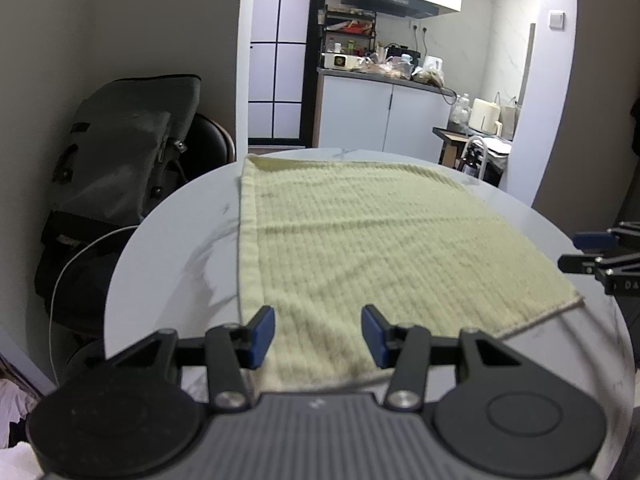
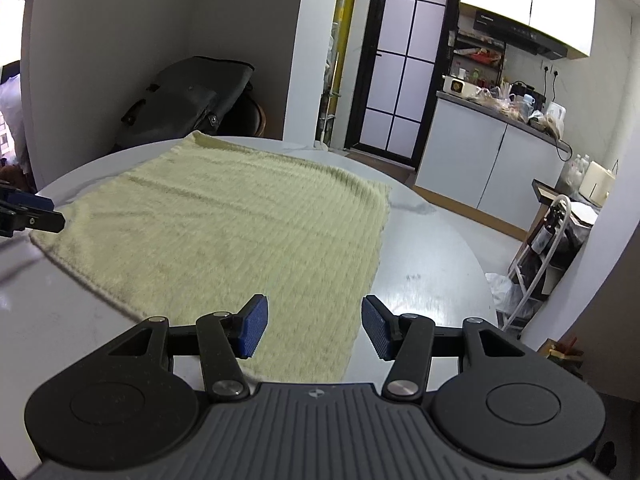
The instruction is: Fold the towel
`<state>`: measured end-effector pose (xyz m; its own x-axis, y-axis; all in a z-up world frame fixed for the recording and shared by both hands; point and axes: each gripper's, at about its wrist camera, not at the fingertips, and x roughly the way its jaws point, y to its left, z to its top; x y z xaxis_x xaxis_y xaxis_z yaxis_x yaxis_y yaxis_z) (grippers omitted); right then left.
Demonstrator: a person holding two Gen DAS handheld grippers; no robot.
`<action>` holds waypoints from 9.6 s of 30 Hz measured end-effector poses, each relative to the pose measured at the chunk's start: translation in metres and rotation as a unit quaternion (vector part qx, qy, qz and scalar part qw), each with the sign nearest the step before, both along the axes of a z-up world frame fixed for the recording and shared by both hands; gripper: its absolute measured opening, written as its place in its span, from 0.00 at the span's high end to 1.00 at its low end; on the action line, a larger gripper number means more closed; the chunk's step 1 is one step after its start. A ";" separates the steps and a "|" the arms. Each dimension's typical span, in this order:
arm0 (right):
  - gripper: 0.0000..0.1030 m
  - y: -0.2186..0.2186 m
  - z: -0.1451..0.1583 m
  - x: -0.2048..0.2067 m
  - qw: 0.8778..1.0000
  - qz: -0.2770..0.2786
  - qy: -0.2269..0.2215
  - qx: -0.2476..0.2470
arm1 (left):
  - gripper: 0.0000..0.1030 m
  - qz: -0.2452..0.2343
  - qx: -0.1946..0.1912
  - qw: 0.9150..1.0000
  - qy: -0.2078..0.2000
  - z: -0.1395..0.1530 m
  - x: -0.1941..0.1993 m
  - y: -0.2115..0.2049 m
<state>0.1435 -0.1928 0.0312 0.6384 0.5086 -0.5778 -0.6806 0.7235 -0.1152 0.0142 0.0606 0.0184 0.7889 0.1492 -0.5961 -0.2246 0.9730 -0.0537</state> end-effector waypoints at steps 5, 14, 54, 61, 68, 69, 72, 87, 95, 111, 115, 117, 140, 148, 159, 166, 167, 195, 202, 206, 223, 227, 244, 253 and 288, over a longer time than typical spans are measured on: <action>0.53 -0.007 -0.007 -0.001 0.999 0.003 0.035 0.036 | 0.50 0.003 -0.009 1.000 -0.019 0.001 -0.016 -0.001; 0.53 -0.012 -0.016 -0.013 0.998 -0.006 0.039 0.041 | 0.50 0.011 0.006 1.000 -0.006 -0.008 -0.034 0.002; 0.95 -0.025 -0.030 -0.016 0.998 -0.016 0.025 0.059 | 0.88 -0.002 0.015 1.000 -0.013 -0.014 -0.029 0.007; 0.96 -0.023 -0.027 -0.028 0.999 -0.006 0.017 0.046 | 0.89 -0.002 0.005 1.000 -0.017 -0.012 -0.038 0.008; 0.96 -0.033 -0.018 -0.038 0.999 -0.006 0.010 0.048 | 0.89 -0.007 -0.002 1.000 -0.018 -0.009 -0.051 0.006; 0.96 -0.034 -0.016 -0.041 0.999 -0.005 0.008 0.048 | 0.89 -0.009 -0.003 1.000 -0.018 -0.008 -0.053 0.005; 0.96 -0.038 -0.011 -0.047 0.999 -0.005 0.004 0.051 | 0.89 -0.010 -0.004 1.000 -0.020 -0.006 -0.058 0.003; 0.96 -0.043 0.001 -0.060 0.998 0.012 0.001 0.067 | 0.89 0.000 -0.001 0.999 -0.037 0.016 -0.075 0.006; 0.96 -0.049 0.025 -0.055 0.996 0.010 -0.027 0.081 | 0.89 -0.008 0.005 0.999 -0.051 0.038 -0.076 -0.001; 0.96 -0.069 0.051 -0.067 0.993 0.007 -0.050 0.103 | 0.89 -0.018 0.014 0.997 -0.078 0.069 -0.096 -0.010; 0.96 -0.074 0.051 -0.075 0.993 0.009 -0.048 0.105 | 0.89 -0.021 0.009 0.997 -0.074 0.067 -0.106 -0.011; 0.96 -0.075 0.050 -0.074 0.993 0.009 -0.046 0.107 | 0.89 -0.021 0.009 0.997 -0.073 0.066 -0.108 -0.010; 0.96 -0.057 0.055 -0.016 0.992 -0.011 -0.042 0.121 | 0.89 -0.009 -0.009 0.996 -0.090 0.075 -0.045 0.013; 0.96 -0.039 0.053 0.018 0.993 -0.014 -0.030 0.117 | 0.89 0.000 -0.017 0.997 -0.079 0.073 -0.014 0.026; 0.96 -0.019 0.042 0.054 0.994 -0.018 -0.013 0.111 | 0.89 0.006 -0.025 0.998 -0.064 0.066 0.023 0.043; 0.96 -0.011 0.032 0.077 0.994 -0.021 0.000 0.104 | 0.89 0.010 -0.034 0.998 -0.051 0.056 0.045 0.050; 0.96 -0.009 0.029 0.080 0.995 -0.022 0.002 0.102 | 0.89 0.010 -0.035 0.998 -0.049 0.055 0.048 0.051; 0.96 0.018 0.016 0.125 0.997 -0.018 0.020 0.079 | 0.89 0.023 -0.046 0.998 -0.030 0.045 0.093 0.066; 0.96 0.025 0.006 0.143 0.995 -0.031 0.033 0.086 | 0.88 0.032 -0.058 0.998 -0.020 0.034 0.106 0.071; 0.96 0.029 0.000 0.153 0.995 -0.029 0.038 0.086 | 0.88 0.042 -0.061 0.997 -0.013 0.026 0.114 0.073; 0.79 0.034 -0.003 0.173 0.995 -0.047 0.042 0.083 | 0.63 0.073 -0.046 0.996 -0.007 0.025 0.128 0.074; 0.70 0.034 -0.001 0.170 0.995 -0.049 0.042 0.082 | 0.57 0.079 -0.048 0.996 -0.007 0.026 0.122 0.078; 0.68 0.037 -0.004 0.131 0.997 -0.006 0.062 0.047 | 0.55 0.050 -0.049 0.997 0.018 0.029 0.084 0.056; 0.68 0.026 -0.015 0.106 0.997 -0.005 0.075 0.029 | 0.54 0.037 -0.037 0.998 0.031 0.024 0.064 0.036; 0.68 -0.010 -0.019 0.041 0.996 -0.009 0.082 0.018 | 0.66 0.067 0.008 0.997 0.046 0.007 0.051 0.031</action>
